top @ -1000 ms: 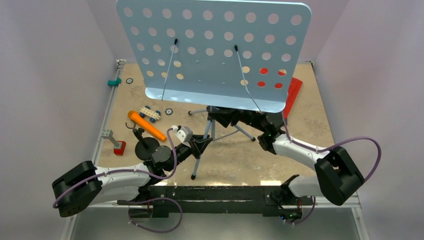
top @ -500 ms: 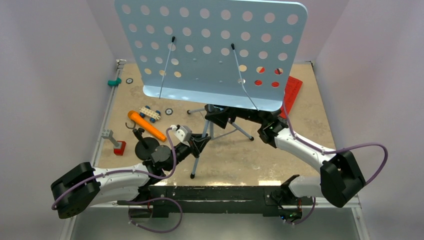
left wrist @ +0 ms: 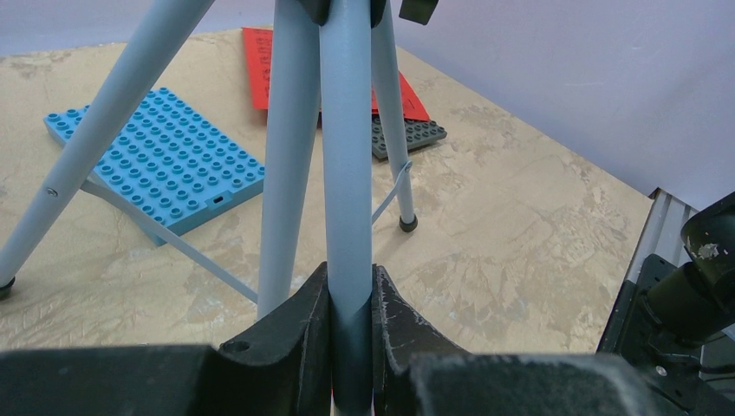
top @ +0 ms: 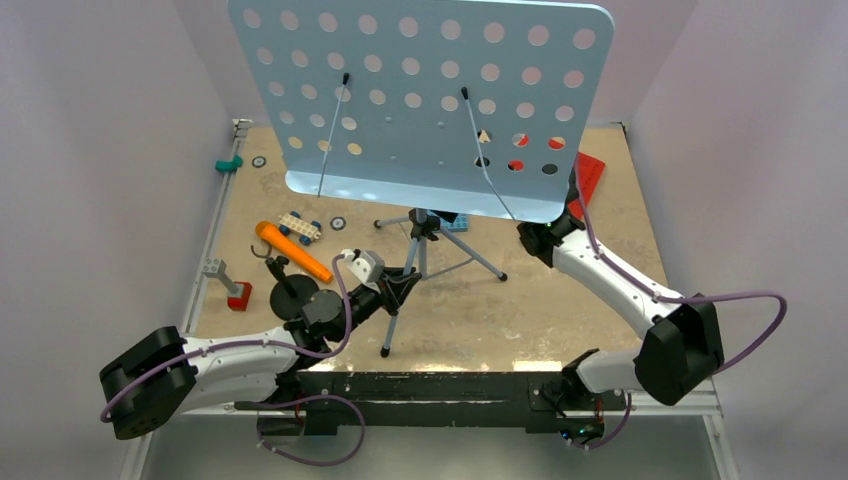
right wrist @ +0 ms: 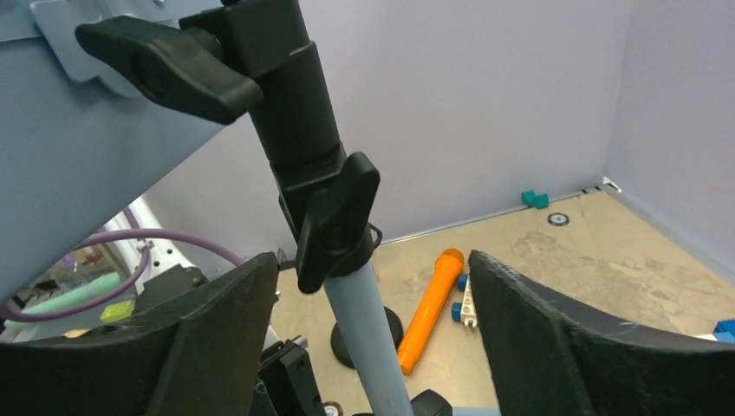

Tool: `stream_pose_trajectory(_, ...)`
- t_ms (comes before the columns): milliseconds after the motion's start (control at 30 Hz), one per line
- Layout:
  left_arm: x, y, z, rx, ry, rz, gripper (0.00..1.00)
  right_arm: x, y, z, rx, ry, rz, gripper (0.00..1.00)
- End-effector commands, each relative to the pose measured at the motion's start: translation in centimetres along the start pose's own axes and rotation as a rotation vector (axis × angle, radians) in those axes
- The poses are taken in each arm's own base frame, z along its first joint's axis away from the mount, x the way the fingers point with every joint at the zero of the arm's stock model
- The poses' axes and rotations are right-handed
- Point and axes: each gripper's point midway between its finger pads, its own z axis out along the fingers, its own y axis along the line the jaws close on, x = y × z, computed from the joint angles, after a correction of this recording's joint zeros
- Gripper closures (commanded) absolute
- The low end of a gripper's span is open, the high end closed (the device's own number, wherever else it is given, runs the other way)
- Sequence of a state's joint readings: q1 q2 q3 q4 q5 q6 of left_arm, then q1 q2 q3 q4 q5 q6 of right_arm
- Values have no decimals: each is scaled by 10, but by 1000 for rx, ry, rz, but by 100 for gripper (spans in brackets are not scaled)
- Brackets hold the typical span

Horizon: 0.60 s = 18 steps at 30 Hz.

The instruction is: Pack up the instrument practice props

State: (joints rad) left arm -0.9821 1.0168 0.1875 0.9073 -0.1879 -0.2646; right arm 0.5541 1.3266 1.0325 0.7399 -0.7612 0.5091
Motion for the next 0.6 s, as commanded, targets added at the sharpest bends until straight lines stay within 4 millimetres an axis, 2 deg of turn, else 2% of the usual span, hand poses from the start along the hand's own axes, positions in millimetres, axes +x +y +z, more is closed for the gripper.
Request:
stream_pose_trajectory(0, -28, 8, 7, -54, -81, 32, 100, -5, 4, 8, -67, 29, -24, 23)
stream_pose_trajectory(100, -29, 7, 8, -53, -80, 33, 100, -1, 4, 10, -89, 47, -17, 37)
stream_pose_trajectory(233, -29, 6, 9, -48, -78, 33, 100, -1, 3, 13, -104, 55, -1, 69)
stream_pose_trajectory(267, -30, 6, 9, -47, -79, 33, 100, -2, 3, 14, -112, 54, 6, 70)
stream_pose_trajectory(367, -30, 6, 9, -45, -77, 36, 100, -6, 4, 15, -126, 39, 20, 49)
stream_pose_trajectory(433, -31, 5, 9, -43, -80, 37, 100, -9, 5, 16, -136, 35, 24, 46)
stream_pose_trajectory(467, -32, 5, 9, -43, -80, 37, 100, -10, 6, 17, -145, 37, 26, 49)
stream_pose_trajectory(500, -32, 5, 9, -42, -80, 36, 100, -11, 7, 17, -155, 42, 29, 59)
stream_pose_trajectory(567, -32, 4, 9, -42, -80, 33, 100, -10, 10, 17, -186, 57, 38, 92)
